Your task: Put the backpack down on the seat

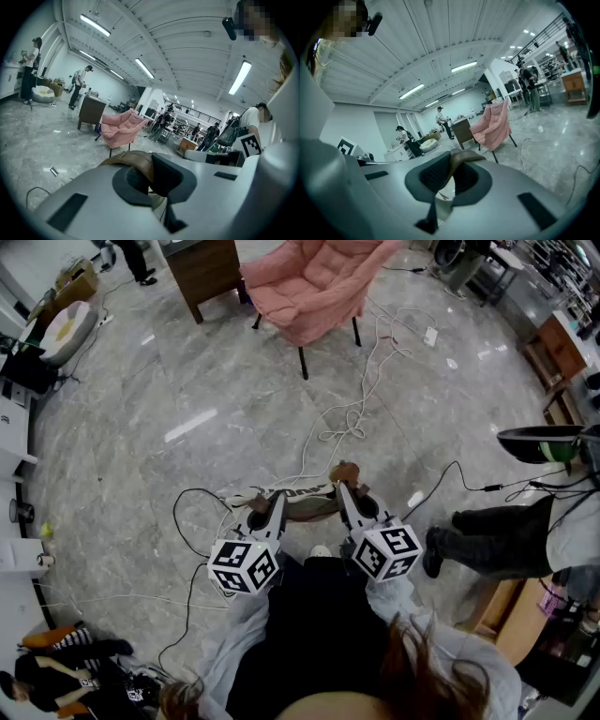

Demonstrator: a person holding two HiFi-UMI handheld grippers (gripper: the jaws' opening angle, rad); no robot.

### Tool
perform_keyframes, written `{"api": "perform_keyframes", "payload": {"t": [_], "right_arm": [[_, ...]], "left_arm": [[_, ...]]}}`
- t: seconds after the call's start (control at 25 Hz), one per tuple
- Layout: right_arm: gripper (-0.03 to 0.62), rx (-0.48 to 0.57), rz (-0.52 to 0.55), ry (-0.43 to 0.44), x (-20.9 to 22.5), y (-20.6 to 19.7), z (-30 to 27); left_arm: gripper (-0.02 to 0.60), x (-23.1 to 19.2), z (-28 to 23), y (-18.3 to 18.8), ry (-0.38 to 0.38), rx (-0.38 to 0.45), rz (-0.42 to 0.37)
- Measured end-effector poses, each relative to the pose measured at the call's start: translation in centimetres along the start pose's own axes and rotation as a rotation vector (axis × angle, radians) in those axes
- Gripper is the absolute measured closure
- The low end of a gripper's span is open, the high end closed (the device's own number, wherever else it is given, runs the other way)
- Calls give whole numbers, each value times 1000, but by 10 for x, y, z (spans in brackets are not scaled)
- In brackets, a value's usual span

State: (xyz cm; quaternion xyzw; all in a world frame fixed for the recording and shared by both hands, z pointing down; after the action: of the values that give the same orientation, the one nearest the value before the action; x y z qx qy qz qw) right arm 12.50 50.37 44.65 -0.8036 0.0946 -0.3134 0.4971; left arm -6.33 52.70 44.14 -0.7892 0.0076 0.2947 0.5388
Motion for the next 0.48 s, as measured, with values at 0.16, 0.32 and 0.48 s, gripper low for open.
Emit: {"api": "perform_keyframes", "payload": {"t": [0.16,0.32,0.48], "right_arm": [[574,-3,31,26,-13,-2,5],[574,23,42,35,-16,3,10],[572,52,75,36,-16,7,20]], "left_arm": [[568,-4,14,0,20,32,35],[568,4,20,-1,25,36,19],[568,13,20,1,18,43,0]]}}
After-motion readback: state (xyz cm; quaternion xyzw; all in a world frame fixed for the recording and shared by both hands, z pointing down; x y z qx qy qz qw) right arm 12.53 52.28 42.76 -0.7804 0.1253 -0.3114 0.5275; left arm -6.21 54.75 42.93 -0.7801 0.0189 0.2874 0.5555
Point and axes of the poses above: the fingertips, and each gripper's own axes: z backward along the fingers, x to its right, y out of its top, the point moved 6 cm from there along z, backward along the fingers, and after that the axes turned 2 degrees about -x, right-handed, at the moved point
